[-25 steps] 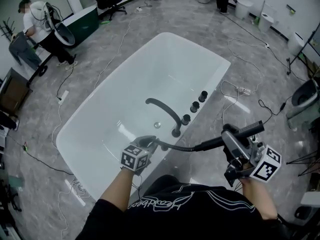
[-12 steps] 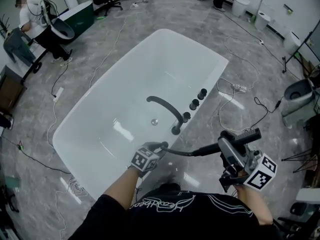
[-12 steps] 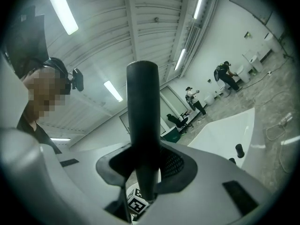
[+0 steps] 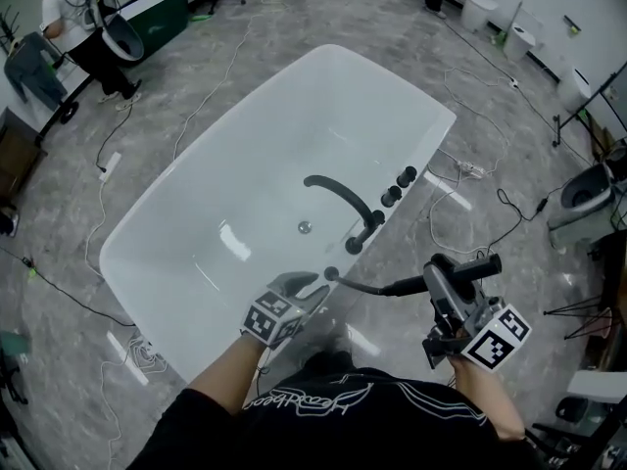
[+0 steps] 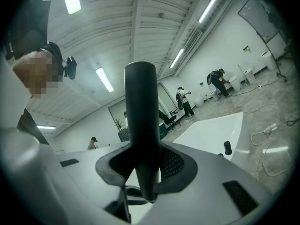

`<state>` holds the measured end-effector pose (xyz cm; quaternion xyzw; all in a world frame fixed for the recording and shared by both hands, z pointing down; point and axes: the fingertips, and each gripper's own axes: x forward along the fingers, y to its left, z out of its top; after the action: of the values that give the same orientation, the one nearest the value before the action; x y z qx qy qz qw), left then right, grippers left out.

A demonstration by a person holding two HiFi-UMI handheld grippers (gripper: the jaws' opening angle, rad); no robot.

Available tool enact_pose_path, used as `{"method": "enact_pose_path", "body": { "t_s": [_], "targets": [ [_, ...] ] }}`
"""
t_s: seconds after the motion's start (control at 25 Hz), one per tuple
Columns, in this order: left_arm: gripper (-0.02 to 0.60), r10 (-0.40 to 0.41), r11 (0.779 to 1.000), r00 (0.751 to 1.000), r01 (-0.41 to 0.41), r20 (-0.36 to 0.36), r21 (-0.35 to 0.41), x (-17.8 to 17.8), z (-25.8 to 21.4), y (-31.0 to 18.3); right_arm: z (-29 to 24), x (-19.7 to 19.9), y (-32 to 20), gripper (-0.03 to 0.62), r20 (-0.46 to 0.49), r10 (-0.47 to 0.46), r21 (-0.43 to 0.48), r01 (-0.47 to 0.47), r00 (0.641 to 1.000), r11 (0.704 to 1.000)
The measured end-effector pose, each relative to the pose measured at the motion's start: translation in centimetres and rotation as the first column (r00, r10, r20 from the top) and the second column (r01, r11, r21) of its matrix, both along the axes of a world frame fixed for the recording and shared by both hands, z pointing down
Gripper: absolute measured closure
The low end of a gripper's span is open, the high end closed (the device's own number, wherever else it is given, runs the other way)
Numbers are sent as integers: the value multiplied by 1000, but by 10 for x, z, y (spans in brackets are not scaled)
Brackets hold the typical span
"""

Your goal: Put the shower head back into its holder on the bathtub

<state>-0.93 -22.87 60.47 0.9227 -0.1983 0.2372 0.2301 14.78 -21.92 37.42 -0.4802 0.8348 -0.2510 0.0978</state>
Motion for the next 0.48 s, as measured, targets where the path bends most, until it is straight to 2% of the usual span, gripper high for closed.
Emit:
{"method": "enact_pose_path", "body": {
  "t_s": [0.12,0.24,0.36,0.48],
  "targets": [
    [529,-15,999,997,18,-78,41,-6,-38,-1,15,-17,-11,473,-67,-20,0,20,998,1000],
    [575,-16,997,986,30,-167,78,-10,-87,6,34,-34,-21,473,-170,-47,19,51,984,999],
    [577,7,985,974,33,-227,172,-21,-147,13,53,-60,-34,473,-286,-96,24,107,953,994],
    [577,0,967,966,65,-257,246,-38,-191,19,75,-84,-45,473,-348,-154,6,167,925,986]
  ]
}}
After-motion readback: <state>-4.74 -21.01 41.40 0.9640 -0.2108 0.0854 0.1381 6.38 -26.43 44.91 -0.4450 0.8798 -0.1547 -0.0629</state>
